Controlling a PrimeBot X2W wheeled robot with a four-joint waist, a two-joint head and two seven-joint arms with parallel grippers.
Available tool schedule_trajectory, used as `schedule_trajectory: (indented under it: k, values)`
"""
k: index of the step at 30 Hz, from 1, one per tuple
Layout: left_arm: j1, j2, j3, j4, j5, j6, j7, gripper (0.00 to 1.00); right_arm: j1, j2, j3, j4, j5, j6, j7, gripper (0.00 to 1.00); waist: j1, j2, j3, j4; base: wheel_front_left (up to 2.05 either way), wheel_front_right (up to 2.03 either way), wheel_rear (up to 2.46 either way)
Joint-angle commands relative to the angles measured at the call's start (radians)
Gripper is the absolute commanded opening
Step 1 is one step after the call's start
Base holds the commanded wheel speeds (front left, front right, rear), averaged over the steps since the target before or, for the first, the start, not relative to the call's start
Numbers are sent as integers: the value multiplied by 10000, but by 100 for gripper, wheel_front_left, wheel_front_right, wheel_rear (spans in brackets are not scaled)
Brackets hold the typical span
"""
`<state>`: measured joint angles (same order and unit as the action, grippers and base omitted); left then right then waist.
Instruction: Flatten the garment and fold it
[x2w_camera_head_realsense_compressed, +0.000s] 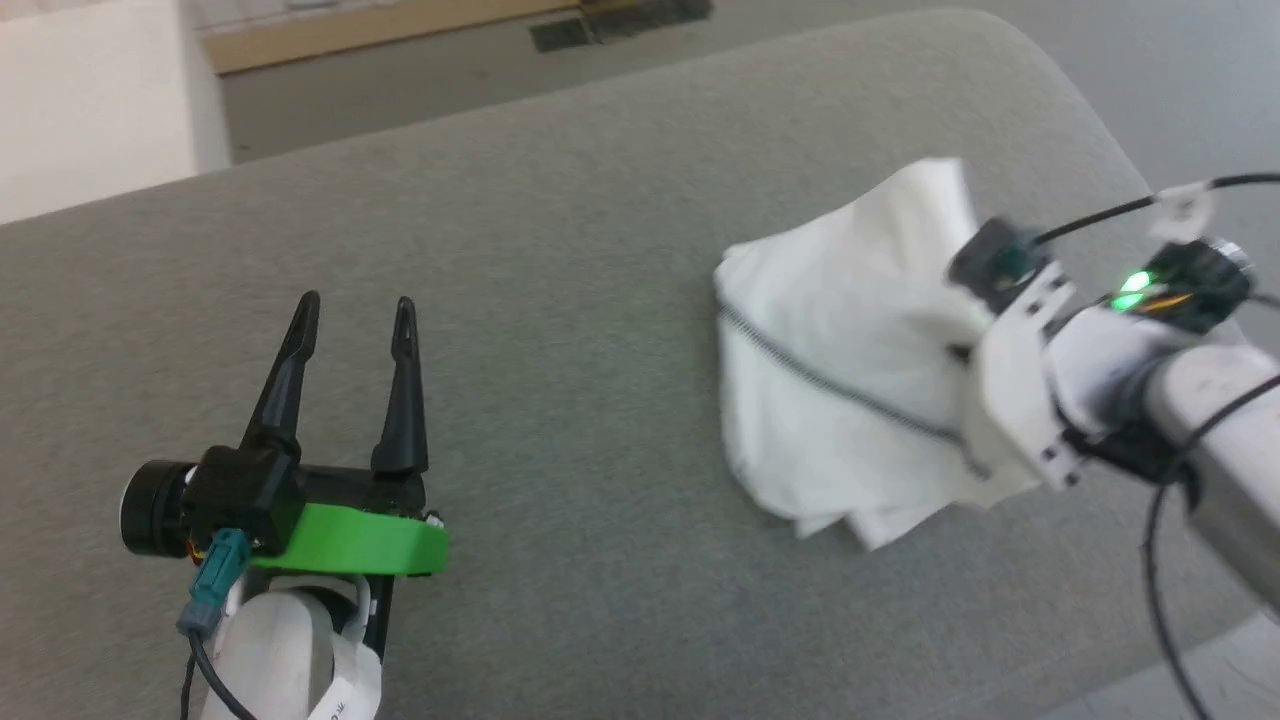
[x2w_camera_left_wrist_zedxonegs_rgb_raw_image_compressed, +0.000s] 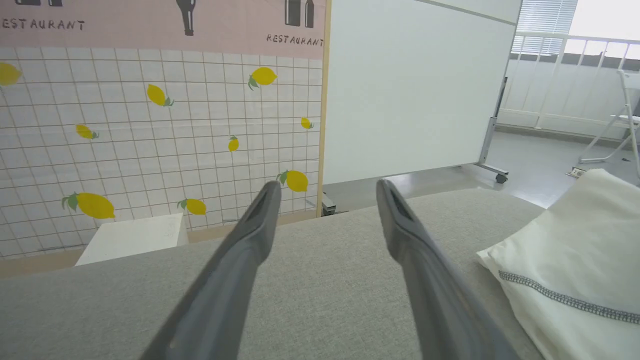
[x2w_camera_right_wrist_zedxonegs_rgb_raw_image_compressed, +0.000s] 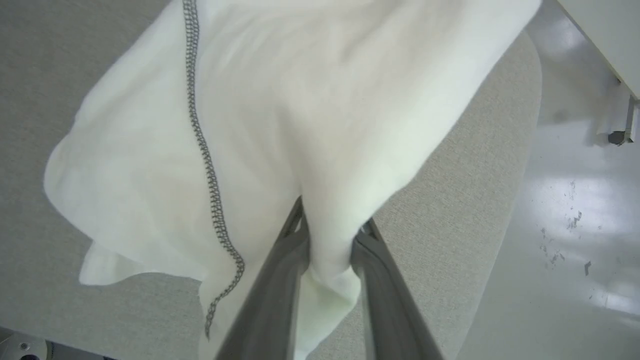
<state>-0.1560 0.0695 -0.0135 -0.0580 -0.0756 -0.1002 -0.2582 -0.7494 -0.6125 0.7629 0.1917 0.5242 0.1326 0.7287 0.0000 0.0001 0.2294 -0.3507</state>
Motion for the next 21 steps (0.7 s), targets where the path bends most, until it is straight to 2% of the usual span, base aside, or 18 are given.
schedule_trajectory:
  k: [1, 6, 11, 16, 21]
  values:
    - [-165, 105, -22, -89, 150, -30, -36, 100, -299, -235, -108, 119, 49, -19, -168, 0, 0, -1, 1110, -948, 0, 0, 0]
    - [-363, 270, -118, -300, 345, -23, -36, 100, -677, -1227, -678, 765, -102, -19, -626, 0, 0, -1, 1857, -572, 0, 0, 0]
    - [-544, 464, -156, -492, 464, -6, 5, 100, -766, -1779, -1522, 1787, -534, -19, -972, 0, 0, -1, 2454, -106, 0, 0, 0]
    - [-668, 639, -137, -720, 504, 24, 142, 100, -755, -1869, -2554, 3130, -1166, -19, -1511, 0, 0, -1, 2896, 286, 0, 0, 0]
    - [-771, 746, -155, -866, 503, 42, 233, 100, -726, -1539, -3636, 4443, -1808, -19, -2171, 0, 0, -1, 3141, 529, 0, 0, 0]
